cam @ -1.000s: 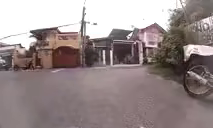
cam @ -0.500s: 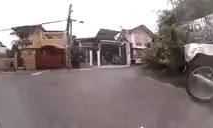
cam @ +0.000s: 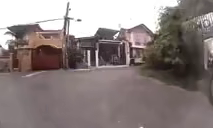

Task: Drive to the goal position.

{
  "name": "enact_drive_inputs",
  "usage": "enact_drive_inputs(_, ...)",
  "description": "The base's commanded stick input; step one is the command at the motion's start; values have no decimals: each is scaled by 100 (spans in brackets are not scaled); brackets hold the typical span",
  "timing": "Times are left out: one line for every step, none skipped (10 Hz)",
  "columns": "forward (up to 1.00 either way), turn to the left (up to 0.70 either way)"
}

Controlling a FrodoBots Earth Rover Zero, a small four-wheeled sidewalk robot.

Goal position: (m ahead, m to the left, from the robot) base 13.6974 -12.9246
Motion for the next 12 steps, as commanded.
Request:
enact_drive_inputs(100,0)
enact_drive_inputs(100,0)
enact_drive_inputs(100,0)
enact_drive_inputs(100,0)
enact_drive_inputs(100,0)
enact_drive_inputs(100,0)
enact_drive_inputs(100,0)
enact_drive_inputs(100,0)
enact_drive_inputs(100,0)
enact_drive_inputs(100,0)
enact_drive_inputs(100,0)
enact_drive_inputs(100,0)
